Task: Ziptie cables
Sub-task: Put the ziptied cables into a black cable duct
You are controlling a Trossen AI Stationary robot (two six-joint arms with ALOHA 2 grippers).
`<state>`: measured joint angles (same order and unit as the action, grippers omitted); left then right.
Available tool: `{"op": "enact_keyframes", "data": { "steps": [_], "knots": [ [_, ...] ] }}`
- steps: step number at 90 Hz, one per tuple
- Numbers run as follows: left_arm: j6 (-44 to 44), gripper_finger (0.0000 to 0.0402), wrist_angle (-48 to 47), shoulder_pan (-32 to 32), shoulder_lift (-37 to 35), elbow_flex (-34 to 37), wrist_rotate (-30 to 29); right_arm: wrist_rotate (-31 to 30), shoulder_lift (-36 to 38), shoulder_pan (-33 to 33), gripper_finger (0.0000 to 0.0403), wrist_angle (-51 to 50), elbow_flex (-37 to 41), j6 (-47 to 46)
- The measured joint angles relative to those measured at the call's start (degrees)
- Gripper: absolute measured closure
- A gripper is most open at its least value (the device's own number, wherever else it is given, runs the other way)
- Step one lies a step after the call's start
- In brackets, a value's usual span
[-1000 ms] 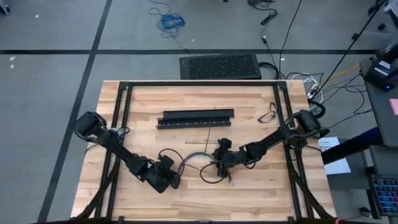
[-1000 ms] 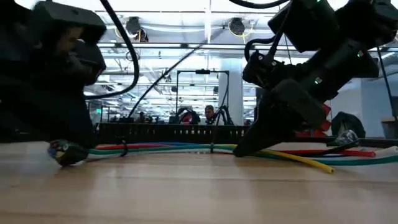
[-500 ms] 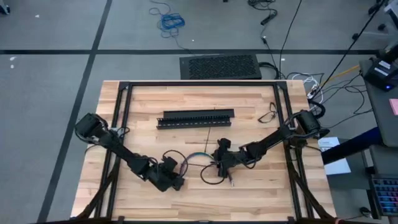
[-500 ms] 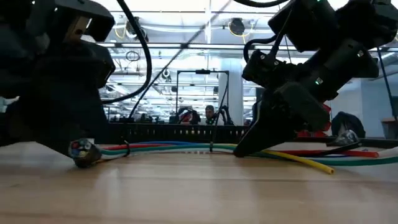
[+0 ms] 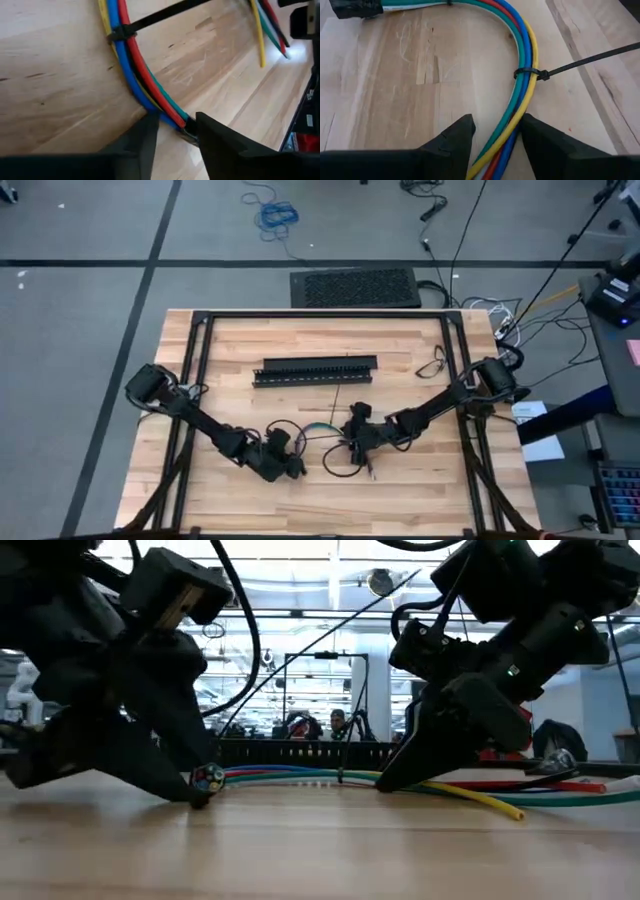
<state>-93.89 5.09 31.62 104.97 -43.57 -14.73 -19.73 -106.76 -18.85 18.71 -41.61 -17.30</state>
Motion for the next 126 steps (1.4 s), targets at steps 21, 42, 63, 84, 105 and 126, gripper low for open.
{"op": "enact_keyframes", "data": {
  "steps": [21,42,63,84,105,126],
  "knots": [
    [1.3,0.0283,-17.8,0.5,-11.8,0.6,5.1,-1.6,0.6,0.0,0.0243,0.2,0.0,2.0],
    [-1.5,0.0283,-41.8,1.5,-21.3,-0.1,2.6,-4.3,1.9,1.0,0.0243,0.1,0.2,6.2],
    [1.5,0.0283,-36.8,1.4,-21.9,-0.2,-2.6,-4.8,2.0,2.7,0.0243,0.2,0.2,6.7],
    [6.7,0.0282,-25.3,1.1,-20.5,-0.6,-9.7,-4.5,2.1,4.0,0.0243,0.4,0.2,8.4],
    [7.7,0.025,-26.2,-1.1,-15.3,-0.5,-4.8,-4.3,2.2,4.3,0.0243,0.6,0.1,9.2],
    [7.9,0.0231,-20.8,-2.1,-10.4,-0.6,-2.7,-4.3,2.2,4.3,0.0243,0.6,0.1,9.5]
  ]
}}
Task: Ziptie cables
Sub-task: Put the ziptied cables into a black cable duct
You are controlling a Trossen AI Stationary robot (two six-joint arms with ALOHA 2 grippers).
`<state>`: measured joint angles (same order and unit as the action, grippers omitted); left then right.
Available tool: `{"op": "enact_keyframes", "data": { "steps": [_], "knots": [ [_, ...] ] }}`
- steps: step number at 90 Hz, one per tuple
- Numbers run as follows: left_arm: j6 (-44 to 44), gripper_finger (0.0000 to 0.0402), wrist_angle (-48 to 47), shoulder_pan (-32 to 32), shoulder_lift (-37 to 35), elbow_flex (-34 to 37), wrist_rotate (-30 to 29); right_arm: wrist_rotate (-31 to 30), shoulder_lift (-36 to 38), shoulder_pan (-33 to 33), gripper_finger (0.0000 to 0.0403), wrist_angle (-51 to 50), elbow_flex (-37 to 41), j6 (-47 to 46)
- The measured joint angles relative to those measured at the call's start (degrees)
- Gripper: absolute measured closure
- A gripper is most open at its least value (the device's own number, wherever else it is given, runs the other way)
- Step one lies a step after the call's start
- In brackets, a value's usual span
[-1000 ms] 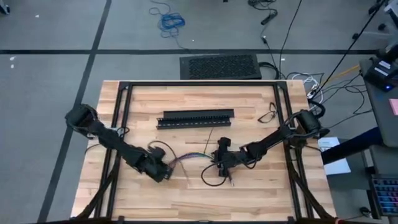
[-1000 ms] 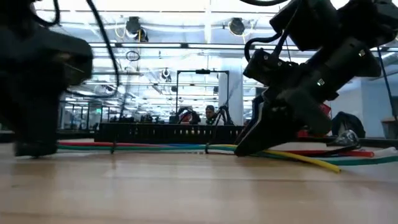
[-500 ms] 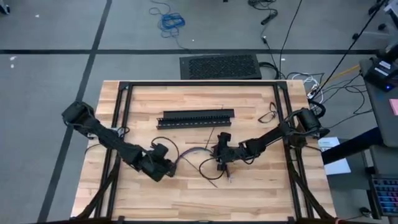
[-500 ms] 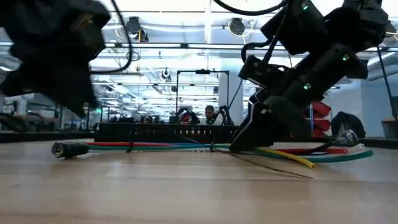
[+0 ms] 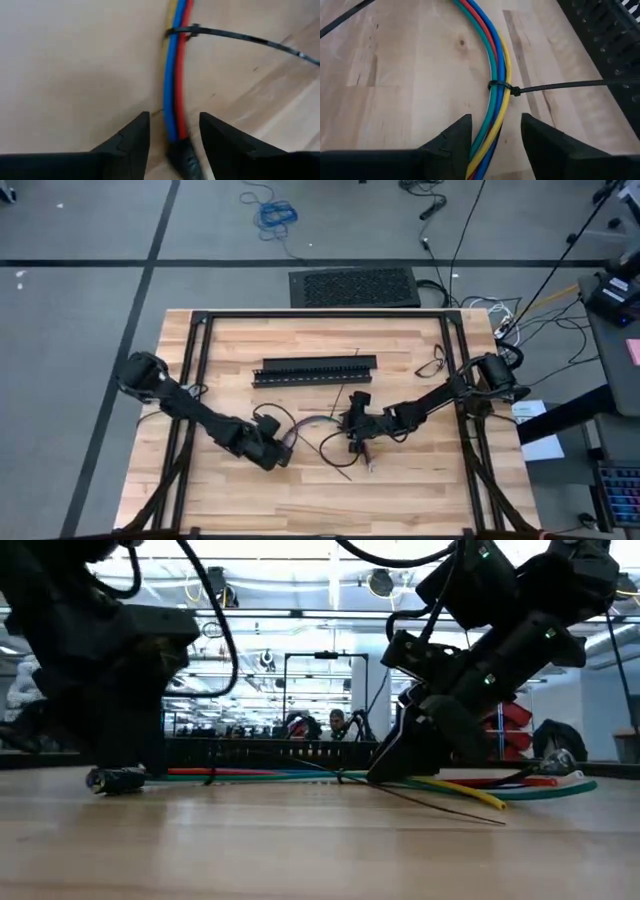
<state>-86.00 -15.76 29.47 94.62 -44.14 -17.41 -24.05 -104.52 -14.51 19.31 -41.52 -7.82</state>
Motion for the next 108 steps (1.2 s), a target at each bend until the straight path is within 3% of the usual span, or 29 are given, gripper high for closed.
{"op": "enact_keyframes", "data": {
  "steps": [25,58,72,85,92,108],
  "knots": [
    [-0.3,0.0239,3.4,0.1,5.7,-0.5,1.2,0.0,0.0,0.2,0.0243,0.0,0.0,0.2],
    [5.4,0.0361,-0.9,0.0,6.7,-0.8,0.9,0.1,0.1,0.2,0.0271,-0.5,-0.1,0.1],
    [7.5,0.038,-1.1,-0.1,6.7,-0.8,0.9,0.2,0.1,0.1,0.0306,-0.7,-0.1,0.6],
    [8.7,0.038,-2.5,-0.3,5.0,-0.8,1.5,0.1,1.4,0.2,0.0374,-2.6,-0.1,3.1],
    [9.9,0.0382,-9.0,-0.3,2.8,-1.3,1.3,0.2,3.6,0.2,0.0395,-5.4,-0.1,4.2],
    [10.3,0.0384,-31.9,-0.7,-1.8,-4.4,-1.3,-0.1,10.6,0.2,0.0396,-8.8,-0.2,6.9]
  ]
}}
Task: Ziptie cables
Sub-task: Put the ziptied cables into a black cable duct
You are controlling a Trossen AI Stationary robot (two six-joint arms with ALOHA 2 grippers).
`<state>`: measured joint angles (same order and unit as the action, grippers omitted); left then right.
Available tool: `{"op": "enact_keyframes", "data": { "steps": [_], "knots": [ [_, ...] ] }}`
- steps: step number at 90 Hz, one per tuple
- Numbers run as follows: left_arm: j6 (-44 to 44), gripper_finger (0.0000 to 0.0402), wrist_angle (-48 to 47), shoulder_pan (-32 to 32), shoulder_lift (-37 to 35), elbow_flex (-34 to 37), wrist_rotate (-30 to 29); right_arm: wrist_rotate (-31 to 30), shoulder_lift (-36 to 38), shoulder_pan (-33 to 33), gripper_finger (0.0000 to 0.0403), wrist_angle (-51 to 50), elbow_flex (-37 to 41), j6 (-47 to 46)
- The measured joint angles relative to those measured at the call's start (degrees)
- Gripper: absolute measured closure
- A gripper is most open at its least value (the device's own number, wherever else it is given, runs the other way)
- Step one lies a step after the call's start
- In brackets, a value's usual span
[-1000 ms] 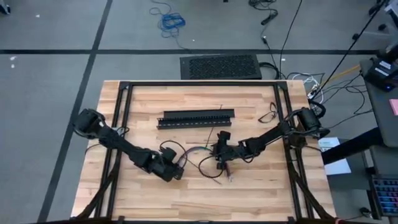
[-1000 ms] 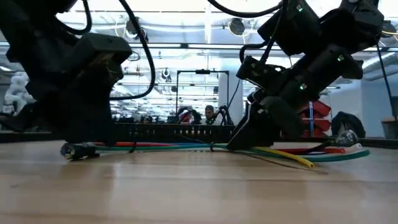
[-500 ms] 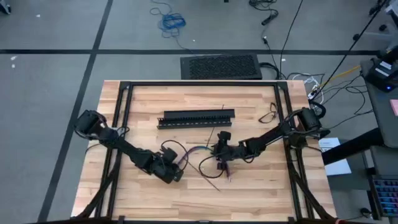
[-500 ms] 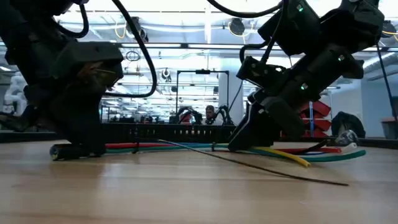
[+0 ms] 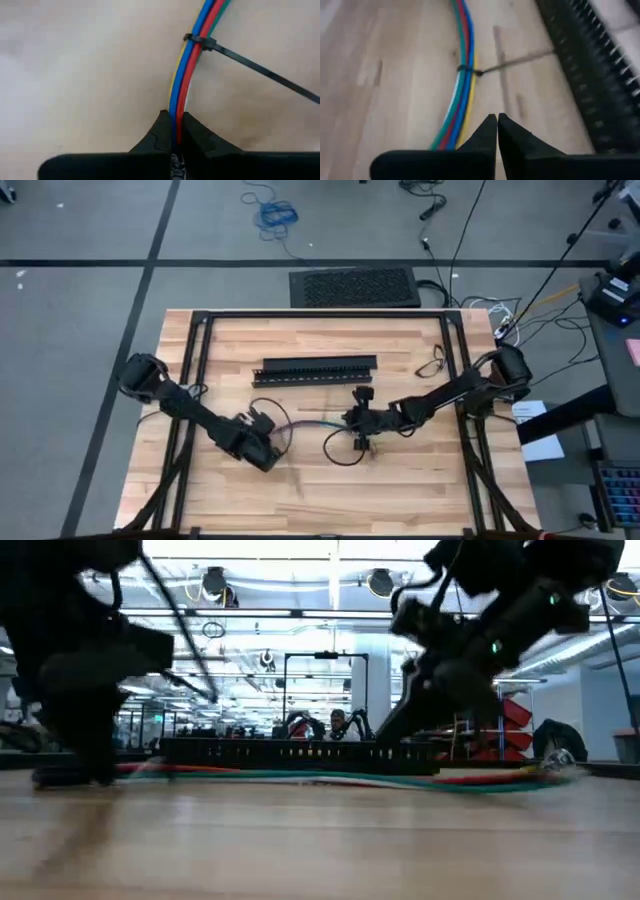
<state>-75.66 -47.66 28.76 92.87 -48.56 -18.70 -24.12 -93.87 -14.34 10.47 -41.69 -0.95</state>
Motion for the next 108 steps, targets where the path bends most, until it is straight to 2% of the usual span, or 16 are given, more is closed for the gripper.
{"op": "enact_keyframes", "data": {
  "steps": [4,9,16,23,47,60,77,92,101,108],
  "knots": [
    [-0.2,0.0385,-3.8,0.0,-0.8,-0.6,-0.8,0.1,2.2,-0.3,0.0392,-0.1,0.0,0.5],
    [-0.3,0.0387,-4.4,0.1,-1.7,-1.3,-0.9,1.2,5.1,-0.7,0.0382,-0.9,0.0,0.6],
    [0.2,0.0387,-5.1,0.1,-1.9,-1.2,-1.1,7.5,8.2,-0.8,0.0357,-1.6,0.0,-1.3],
    [1.1,0.0387,-4.1,0.1,-1.9,-1.2,-1.3,12.0,8.4,-0.8,0.0321,-0.5,0.0,-5.7],
    [1.1,0.0387,-1.2,0.5,-2.0,-1.7,-1.9,12.1,-3.6,-0.9,0.0191,8.6,-0.4,-21.5],
    [2.9,0.0387,-0.8,0.7,-2.0,-3.7,-2.4,7.9,-9.7,0.3,0.0154,4.2,-6.2,-23.7],
    [6.9,0.0388,-1.4,1.1,-2.0,-7.6,-3.7,5.8,-16.5,2.7,0.0145,-8.9,-15.2,-23.5],
    [8.8,0.0388,-3.7,2.3,-2.0,-11.4,-7.1,4.6,-20.4,3.7,0.0156,-12.6,-18.5,-27.2],
    [8.7,0.0388,-8.5,3.4,-2.1,-14.2,-8.9,4.3,-20.8,4.1,0.0186,-14.4,-18.6,-28.5],
    [8.4,0.0389,-12.2,3.9,-2.1,-16.6,-10.7,3.3,-20.7,4.1,0.023,-14.7,-18.1,-28.5]
  ]
}}
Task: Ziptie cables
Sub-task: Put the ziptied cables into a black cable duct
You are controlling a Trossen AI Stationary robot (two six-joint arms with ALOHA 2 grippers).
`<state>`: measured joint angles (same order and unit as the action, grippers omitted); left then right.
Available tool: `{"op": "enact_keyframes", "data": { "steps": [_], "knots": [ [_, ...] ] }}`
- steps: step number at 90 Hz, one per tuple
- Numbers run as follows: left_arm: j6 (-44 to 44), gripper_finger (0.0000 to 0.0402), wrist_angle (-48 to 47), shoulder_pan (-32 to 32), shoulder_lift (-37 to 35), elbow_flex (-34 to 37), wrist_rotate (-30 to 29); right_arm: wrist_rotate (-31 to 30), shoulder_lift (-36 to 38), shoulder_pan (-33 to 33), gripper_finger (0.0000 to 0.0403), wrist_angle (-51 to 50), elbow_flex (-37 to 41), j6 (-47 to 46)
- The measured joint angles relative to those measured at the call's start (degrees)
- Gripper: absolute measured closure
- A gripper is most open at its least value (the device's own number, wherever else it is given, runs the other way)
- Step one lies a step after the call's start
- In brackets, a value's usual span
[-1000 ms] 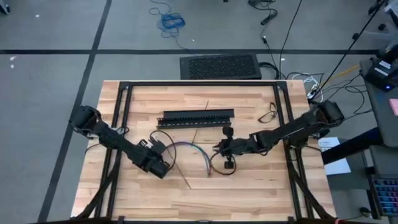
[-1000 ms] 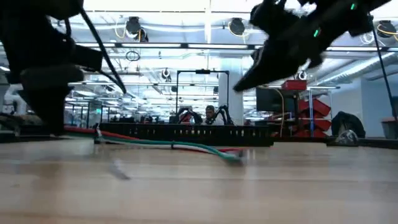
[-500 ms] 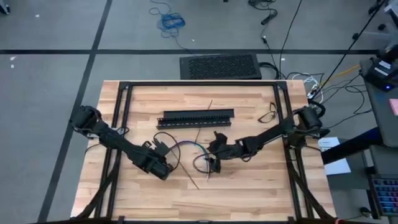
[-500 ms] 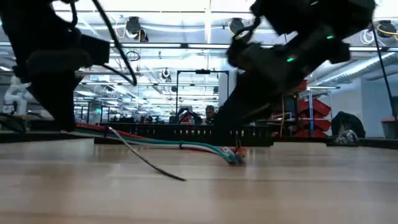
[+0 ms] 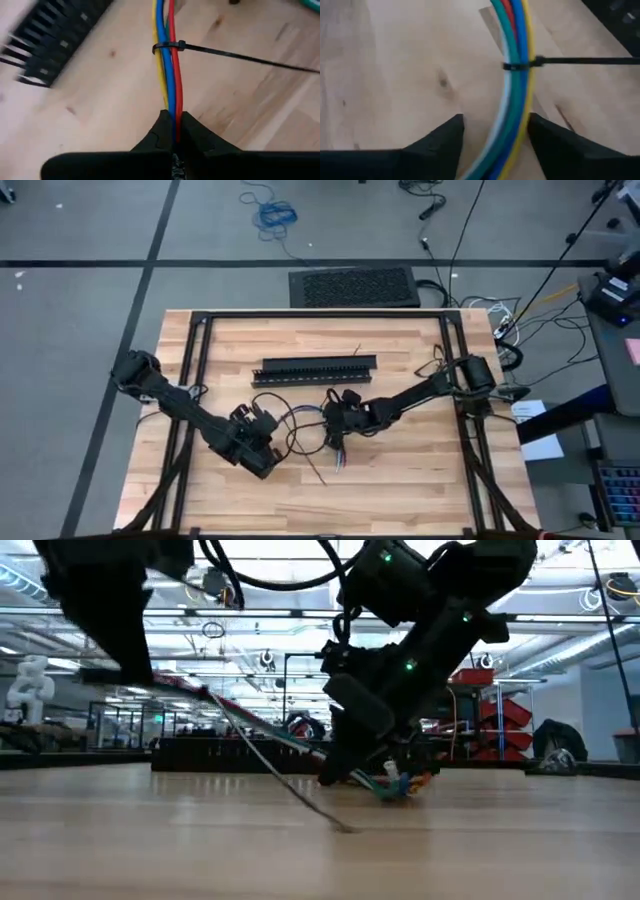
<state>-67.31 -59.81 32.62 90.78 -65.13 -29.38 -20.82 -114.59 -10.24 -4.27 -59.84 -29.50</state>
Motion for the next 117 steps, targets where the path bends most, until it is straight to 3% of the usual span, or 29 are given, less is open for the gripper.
{"op": "enact_keyframes", "data": {
  "steps": [16,21,36,53,76,91,117],
  "knots": [
    [-0.7,0.0389,-5.5,0.2,0.0,-3.8,-1.8,-1.1,0.2,0.0,0.0364,-0.4,0.2,2.6],
    [0.2,0.0389,-6.2,0.2,0.0,-4.5,-1.7,-1.9,0.2,0.0,0.0386,-0.5,0.3,4.2],
    [0.2,0.0389,-10.1,0.0,0.0,-6.4,-3.1,-6.4,3.9,0.0,0.0389,-6.9,0.4,7.8],
    [2.0,0.0392,-14.8,-3.1,0.0,-5.7,-5.5,-12.9,13.7,0.8,0.039,-16.3,-0.3,16.6],
    [11.0,0.0395,-14.0,-11.4,-0.9,-2.4,-9.8,-10.3,19.8,8.0,0.0391,-21.7,-3.7,33.0],
    [19.5,0.0399,-6.3,-17.6,-2.6,1.6,-9.1,-8.1,19.8,13.4,0.0391,-21.7,-4.1,40.2],
    [36.4,0.0399,11.6,-32.3,-7.1,10.0,0.0,-5.3,19.8,17.4,0.0391,-23.9,-4.1,46.4]
  ]
}}
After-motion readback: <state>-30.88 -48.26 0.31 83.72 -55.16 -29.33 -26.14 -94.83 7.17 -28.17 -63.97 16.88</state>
